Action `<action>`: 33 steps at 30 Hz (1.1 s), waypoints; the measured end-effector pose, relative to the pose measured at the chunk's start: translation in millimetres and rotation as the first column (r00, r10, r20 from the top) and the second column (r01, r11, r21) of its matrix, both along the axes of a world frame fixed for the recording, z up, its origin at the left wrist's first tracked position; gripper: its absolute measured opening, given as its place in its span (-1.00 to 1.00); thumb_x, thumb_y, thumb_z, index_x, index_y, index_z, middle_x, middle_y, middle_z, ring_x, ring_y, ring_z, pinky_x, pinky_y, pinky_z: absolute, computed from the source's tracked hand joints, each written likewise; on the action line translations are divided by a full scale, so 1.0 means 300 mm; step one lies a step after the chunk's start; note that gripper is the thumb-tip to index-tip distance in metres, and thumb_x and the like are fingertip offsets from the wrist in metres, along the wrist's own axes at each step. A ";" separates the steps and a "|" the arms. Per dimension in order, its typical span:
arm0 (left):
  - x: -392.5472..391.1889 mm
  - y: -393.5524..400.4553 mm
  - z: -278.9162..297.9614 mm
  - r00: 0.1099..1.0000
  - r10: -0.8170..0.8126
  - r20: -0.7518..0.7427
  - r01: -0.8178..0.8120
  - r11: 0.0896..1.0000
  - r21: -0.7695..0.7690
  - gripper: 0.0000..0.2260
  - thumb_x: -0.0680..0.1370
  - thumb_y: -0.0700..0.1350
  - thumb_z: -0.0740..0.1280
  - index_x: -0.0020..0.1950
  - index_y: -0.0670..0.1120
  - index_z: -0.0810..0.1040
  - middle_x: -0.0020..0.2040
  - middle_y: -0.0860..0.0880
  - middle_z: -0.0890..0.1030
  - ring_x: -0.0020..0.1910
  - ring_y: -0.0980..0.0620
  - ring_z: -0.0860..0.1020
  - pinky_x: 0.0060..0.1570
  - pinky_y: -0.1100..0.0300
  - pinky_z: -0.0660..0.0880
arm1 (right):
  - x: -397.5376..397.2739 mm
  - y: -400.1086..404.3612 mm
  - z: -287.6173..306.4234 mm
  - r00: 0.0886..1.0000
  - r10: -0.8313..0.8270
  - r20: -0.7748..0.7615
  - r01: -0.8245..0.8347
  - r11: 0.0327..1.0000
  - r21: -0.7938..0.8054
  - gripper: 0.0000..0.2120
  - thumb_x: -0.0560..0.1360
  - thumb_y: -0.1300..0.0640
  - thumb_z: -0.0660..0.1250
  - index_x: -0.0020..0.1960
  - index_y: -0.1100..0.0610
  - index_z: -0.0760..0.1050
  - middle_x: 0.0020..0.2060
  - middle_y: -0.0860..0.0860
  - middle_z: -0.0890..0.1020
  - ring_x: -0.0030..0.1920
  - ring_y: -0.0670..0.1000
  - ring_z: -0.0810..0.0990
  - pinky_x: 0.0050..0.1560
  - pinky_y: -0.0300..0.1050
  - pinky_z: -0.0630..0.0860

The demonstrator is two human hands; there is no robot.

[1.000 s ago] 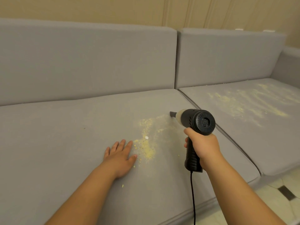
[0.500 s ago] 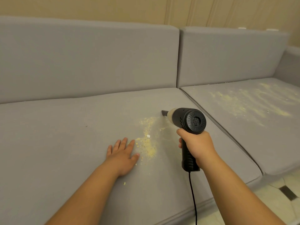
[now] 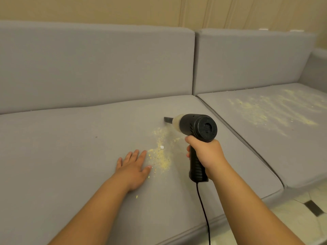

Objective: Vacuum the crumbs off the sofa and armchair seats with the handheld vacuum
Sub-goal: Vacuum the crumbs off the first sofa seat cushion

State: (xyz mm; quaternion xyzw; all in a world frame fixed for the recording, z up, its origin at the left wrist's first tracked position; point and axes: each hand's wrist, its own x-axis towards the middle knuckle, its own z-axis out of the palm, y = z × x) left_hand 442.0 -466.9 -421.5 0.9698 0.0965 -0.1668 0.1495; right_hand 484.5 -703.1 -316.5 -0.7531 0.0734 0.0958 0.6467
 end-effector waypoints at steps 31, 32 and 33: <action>-0.122 0.001 0.024 0.994 -0.002 -0.113 0.011 0.997 0.075 -0.37 0.67 0.33 -0.07 0.66 0.22 -0.26 0.66 0.14 -0.31 0.65 0.01 -0.28 0.53 -0.37 -0.21 | -0.105 0.014 -0.019 0.994 0.101 0.028 -0.096 0.982 -0.165 -0.79 0.45 0.17 0.50 -0.06 0.32 0.63 -0.33 0.13 0.69 -0.32 0.06 0.68 -0.13 0.07 0.65; -0.123 0.001 0.024 0.994 -0.003 -0.110 0.011 0.997 0.074 -0.37 0.67 0.33 -0.07 0.66 0.22 -0.26 0.66 0.14 -0.31 0.65 0.01 -0.28 0.53 -0.37 -0.22 | -0.107 0.015 -0.018 0.993 0.114 0.023 -0.109 0.980 -0.168 -0.80 0.45 0.16 0.50 -0.06 0.32 0.63 -0.32 0.16 0.70 -0.31 0.07 0.69 -0.09 0.11 0.68; -0.122 0.001 0.024 0.994 0.000 -0.109 0.008 0.997 0.073 -0.37 0.67 0.33 -0.06 0.66 0.22 -0.26 0.66 0.14 -0.31 0.65 0.01 -0.28 0.54 -0.36 -0.22 | -0.111 0.017 -0.017 0.991 0.132 0.018 -0.127 0.977 -0.173 -0.80 0.45 0.16 0.50 -0.08 0.30 0.64 -0.30 0.18 0.72 -0.30 0.09 0.69 -0.04 0.17 0.70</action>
